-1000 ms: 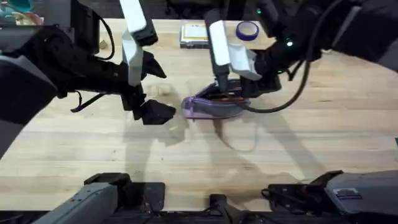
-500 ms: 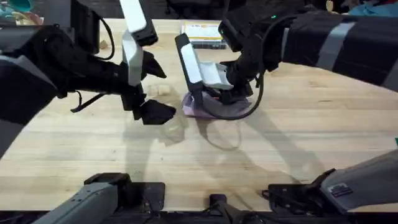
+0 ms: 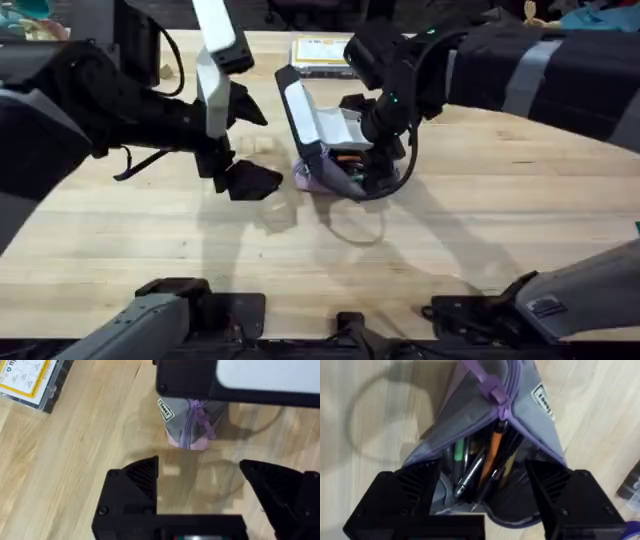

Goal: Unzip the bag, pick up the pens from the table one at a time and place them inside, then zip the bag closed.

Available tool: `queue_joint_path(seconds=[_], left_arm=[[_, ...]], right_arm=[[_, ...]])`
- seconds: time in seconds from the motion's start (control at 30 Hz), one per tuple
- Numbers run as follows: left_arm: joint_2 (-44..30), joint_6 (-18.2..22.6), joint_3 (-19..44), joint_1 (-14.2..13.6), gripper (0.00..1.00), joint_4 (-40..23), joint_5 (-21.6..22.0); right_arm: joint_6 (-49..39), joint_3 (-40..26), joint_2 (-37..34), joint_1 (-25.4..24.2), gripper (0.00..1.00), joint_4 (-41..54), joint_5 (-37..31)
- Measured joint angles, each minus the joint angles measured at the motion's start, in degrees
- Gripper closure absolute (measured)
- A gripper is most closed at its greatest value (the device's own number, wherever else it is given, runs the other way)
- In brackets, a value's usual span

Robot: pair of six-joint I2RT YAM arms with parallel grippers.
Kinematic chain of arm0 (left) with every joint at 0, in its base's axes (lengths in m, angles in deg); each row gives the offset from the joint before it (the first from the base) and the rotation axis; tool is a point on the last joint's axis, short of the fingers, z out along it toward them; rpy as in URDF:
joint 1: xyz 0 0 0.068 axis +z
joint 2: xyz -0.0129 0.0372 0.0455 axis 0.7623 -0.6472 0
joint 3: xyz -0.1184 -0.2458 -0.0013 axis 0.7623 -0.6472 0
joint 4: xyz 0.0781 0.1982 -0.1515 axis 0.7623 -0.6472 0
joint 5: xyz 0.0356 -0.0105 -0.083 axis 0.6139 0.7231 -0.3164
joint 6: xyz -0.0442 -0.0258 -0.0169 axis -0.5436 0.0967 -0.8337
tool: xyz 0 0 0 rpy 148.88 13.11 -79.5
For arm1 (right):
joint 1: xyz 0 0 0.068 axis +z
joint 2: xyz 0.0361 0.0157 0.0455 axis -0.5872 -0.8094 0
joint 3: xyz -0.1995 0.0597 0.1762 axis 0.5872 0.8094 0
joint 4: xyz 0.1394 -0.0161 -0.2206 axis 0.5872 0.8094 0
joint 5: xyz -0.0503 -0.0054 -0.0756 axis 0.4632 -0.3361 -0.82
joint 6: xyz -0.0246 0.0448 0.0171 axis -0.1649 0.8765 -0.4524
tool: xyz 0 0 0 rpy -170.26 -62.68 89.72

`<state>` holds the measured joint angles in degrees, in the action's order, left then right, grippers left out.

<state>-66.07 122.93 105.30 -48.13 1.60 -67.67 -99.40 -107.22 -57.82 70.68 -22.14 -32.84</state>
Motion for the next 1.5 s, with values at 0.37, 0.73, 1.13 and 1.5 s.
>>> queue_joint_path(seconds=[0.37, 0.73, 1.13, 1.5], left_arm=[[0.0, 0.01, 0.0, 0.0, 0.007, -0.07, 1.16], [0.0, 2.76, 0.0, 6.18, 0.007, -3.09, 1.27], [-3.64, 21.25, 0.0, 16.62, 0.007, -6.01, -2.54], [-18.54, 29.57, 0.0, 17.46, 0.007, -5.57, -7.9]], right_arm=[[3.5, 0.0, 7.83, -0.02, 0.004, 2.38, -1.97], [25.03, 0.0, 19.36, -0.02, 0.003, 2.71, -2.15], [62.0, 0.02, 27.83, 0.73, 0.003, 2.69, -0.41], [96.96, 0.04, 28.06, 7.43, 0.003, -0.39, 4.53]])
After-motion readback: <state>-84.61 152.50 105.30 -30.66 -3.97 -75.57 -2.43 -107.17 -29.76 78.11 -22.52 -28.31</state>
